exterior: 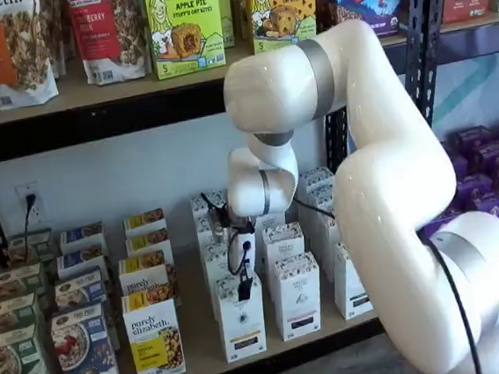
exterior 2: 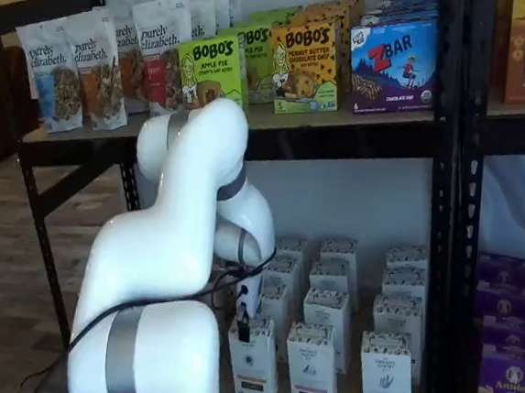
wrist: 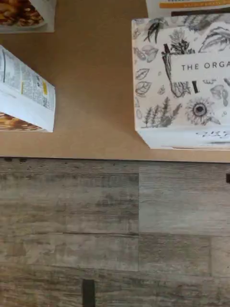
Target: Pick up the white box with a yellow strip in the middle, on the bottom shelf, the fourth box from the left
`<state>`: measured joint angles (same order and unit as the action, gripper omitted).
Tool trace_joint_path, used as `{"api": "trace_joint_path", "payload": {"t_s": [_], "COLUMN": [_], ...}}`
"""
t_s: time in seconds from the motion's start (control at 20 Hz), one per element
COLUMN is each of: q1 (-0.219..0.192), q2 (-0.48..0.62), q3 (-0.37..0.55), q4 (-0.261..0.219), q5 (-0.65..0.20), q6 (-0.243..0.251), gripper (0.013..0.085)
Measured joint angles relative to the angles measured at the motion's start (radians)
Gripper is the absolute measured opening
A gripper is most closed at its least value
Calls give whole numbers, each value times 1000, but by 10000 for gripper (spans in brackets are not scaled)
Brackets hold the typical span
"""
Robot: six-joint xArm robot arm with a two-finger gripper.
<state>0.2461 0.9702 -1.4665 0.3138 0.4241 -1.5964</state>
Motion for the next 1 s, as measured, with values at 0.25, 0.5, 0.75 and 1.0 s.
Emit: {"api": "trace_joint_path", "payload": {"t_s": [0.25, 0.5, 0.75, 1.0], "q1": [-8, -12, -14, -12], "q2": [38, 67, 93, 111], "q3": [-44, -78, -118, -135], "q4": [-48, -58, -108, -126], "q5": [14, 31, 71, 75], "q6": [36, 41, 84, 103], "gripper": [850, 850, 850, 850]}}
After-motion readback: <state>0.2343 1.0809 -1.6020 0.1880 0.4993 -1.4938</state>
